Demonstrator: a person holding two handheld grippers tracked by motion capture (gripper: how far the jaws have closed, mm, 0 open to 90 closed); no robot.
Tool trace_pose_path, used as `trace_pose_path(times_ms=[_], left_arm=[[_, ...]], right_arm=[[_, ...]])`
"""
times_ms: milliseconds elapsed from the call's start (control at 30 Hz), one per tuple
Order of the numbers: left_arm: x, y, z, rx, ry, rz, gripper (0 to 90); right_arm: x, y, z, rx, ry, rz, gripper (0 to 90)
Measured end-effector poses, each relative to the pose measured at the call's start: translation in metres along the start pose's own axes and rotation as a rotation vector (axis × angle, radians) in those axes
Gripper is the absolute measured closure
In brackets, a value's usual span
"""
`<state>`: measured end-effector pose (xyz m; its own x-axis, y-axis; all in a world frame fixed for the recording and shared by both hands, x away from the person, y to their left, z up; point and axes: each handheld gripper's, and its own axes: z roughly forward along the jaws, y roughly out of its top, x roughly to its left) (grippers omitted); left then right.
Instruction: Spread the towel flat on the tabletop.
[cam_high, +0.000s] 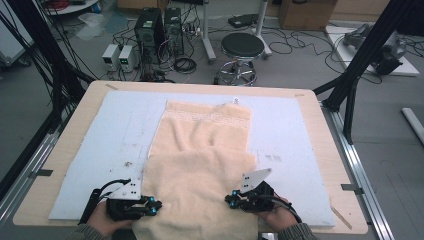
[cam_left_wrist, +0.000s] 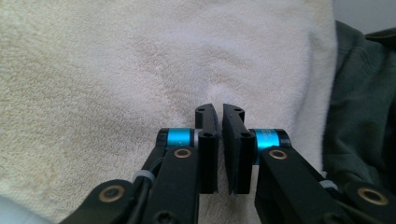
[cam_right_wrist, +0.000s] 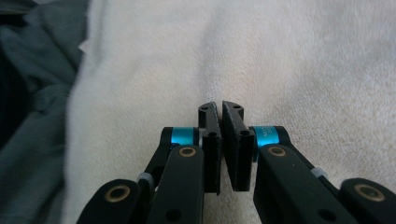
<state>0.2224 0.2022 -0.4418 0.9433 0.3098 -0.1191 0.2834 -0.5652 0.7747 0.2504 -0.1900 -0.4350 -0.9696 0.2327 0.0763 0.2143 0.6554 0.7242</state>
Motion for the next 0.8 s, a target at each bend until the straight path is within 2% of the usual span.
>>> trace_pose_path(times_ms=[33,67,133,267,367,400,433,500,567,600,633,667,733,800], left_arm=[[0.000,0.000,0.000,0.000,0.000,0.000,85.6],[-0.007,0.000,-0.002,0.009,-0.024,0.012,85.8],[-0.015,-0.002,-0.007,0.014,-0.043,0.028,85.8],[-0.032,-0.006,-0.019,0.000,-0.065,0.032,85.9],[-0.040,-0.008,-0.024,-0.006,-0.079,0.026,86.0],[-0.047,-0.009,-0.028,-0.005,-0.096,0.034,86.0],[-0.050,-0.010,-0.030,-0.009,-0.107,0.032,85.9],[-0.055,-0.009,-0.032,-0.014,-0.133,0.044,85.5],[-0.055,-0.008,-0.032,-0.022,-0.136,0.052,80.6],[-0.055,-0.008,-0.032,-0.022,-0.136,0.052,80.6],[-0.051,-0.004,-0.032,-0.053,-0.112,0.045,69.0],[-0.041,0.000,-0.031,-0.076,-0.085,0.032,67.6],[-0.030,0.004,-0.027,-0.083,-0.048,0.031,62.8],[-0.018,0.008,-0.020,-0.082,-0.022,0.031,59.4]], right_arm=[[0.003,0.001,-0.002,-0.007,0.005,-0.005,86.2],[0.007,0.002,-0.005,-0.016,0.008,-0.007,86.1],[0.016,0.003,-0.010,-0.034,0.015,-0.021,86.1],[0.039,0.003,-0.018,-0.033,0.038,-0.041,85.9],[0.054,0.004,-0.021,-0.034,0.067,-0.063,85.9],[0.059,0.005,-0.021,-0.035,0.091,-0.063,85.5],[0.063,0.005,-0.021,-0.032,0.110,-0.067,84.6],[0.071,0.008,-0.021,-0.038,0.152,-0.074,77.3],[0.073,0.010,-0.023,-0.048,0.156,-0.081,75.0],[0.074,0.012,-0.025,-0.062,0.147,-0.088,75.0],[0.064,0.015,-0.030,-0.072,0.068,-0.087,67.7],[0.057,0.015,-0.032,-0.067,0.032,-0.084,66.1],[0.037,0.012,-0.033,-0.059,-0.053,-0.069,63.0],[0.019,0.006,-0.030,-0.055,-0.089,-0.039,61.6]])
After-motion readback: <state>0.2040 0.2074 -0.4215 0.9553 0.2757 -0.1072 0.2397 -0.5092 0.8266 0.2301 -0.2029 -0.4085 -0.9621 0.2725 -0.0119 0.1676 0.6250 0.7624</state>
